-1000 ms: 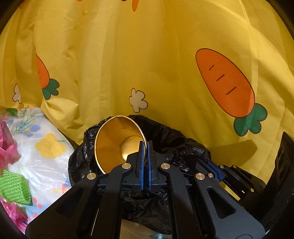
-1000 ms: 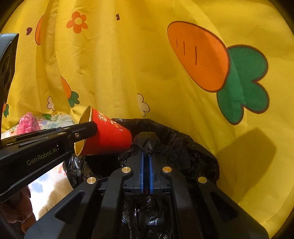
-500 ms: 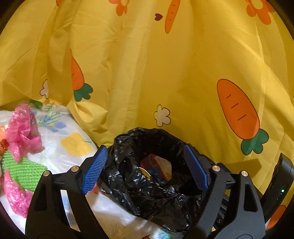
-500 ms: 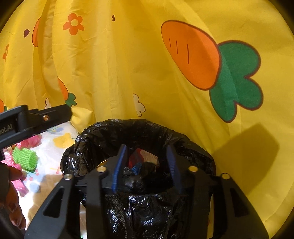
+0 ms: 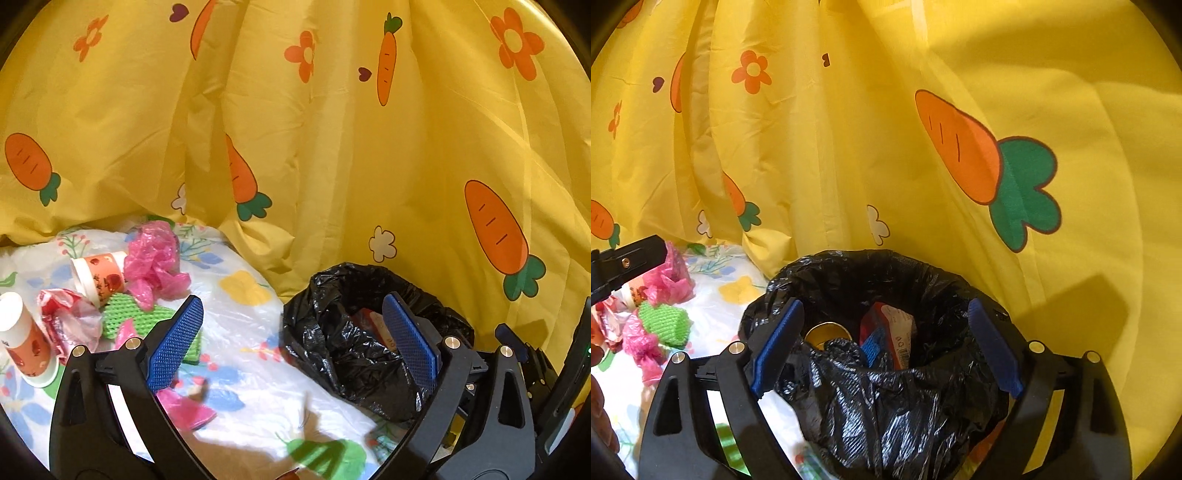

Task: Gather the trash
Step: 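Move the right tool to the pink plastic bag and close on it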

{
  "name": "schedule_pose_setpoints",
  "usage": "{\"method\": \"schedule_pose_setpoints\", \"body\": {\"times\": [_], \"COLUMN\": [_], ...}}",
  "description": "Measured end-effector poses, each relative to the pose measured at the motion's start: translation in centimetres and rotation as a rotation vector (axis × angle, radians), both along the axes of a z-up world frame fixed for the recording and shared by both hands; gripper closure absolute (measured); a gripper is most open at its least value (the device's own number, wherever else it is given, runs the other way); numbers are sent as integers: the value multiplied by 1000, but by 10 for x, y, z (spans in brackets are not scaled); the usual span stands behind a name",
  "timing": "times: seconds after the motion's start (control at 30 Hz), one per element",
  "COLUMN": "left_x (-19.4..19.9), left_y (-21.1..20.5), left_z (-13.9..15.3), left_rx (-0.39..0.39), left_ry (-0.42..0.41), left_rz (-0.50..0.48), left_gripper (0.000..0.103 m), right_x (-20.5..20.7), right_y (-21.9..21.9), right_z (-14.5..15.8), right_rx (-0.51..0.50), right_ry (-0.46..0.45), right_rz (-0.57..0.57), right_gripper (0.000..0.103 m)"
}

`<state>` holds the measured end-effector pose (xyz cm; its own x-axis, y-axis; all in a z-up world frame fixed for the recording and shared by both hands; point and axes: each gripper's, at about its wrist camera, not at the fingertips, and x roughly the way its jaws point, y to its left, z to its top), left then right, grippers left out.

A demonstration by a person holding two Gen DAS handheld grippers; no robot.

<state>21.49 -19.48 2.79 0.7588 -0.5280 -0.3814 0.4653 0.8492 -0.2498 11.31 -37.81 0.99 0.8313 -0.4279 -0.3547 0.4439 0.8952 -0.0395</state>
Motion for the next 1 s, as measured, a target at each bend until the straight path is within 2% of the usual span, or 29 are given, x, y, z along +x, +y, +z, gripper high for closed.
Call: {"method": "schedule_pose_setpoints", "body": {"times": [0.33, 0.53, 0.7, 1.0], "left_x": [-55, -80, -92, -96], "left_y": [53, 97, 138, 210], "left_z": [3, -5, -11, -12], "left_rx": [79, 103, 120, 111], "left_ry": [-51, -34, -19, 6], "left_rz": [138, 235, 339, 505], "left_gripper": [7, 7, 7, 7], "right_x": [-36, -50, -59, -49], "right_y": [39, 71, 99, 146], "right_z": [6, 7, 7, 6], "right_rx": [47, 64, 43, 34], "right_ry": [-21, -31, -52, -25], "right_rz": [116, 213, 300, 409], "right_gripper": [15, 14, 14, 14]}}
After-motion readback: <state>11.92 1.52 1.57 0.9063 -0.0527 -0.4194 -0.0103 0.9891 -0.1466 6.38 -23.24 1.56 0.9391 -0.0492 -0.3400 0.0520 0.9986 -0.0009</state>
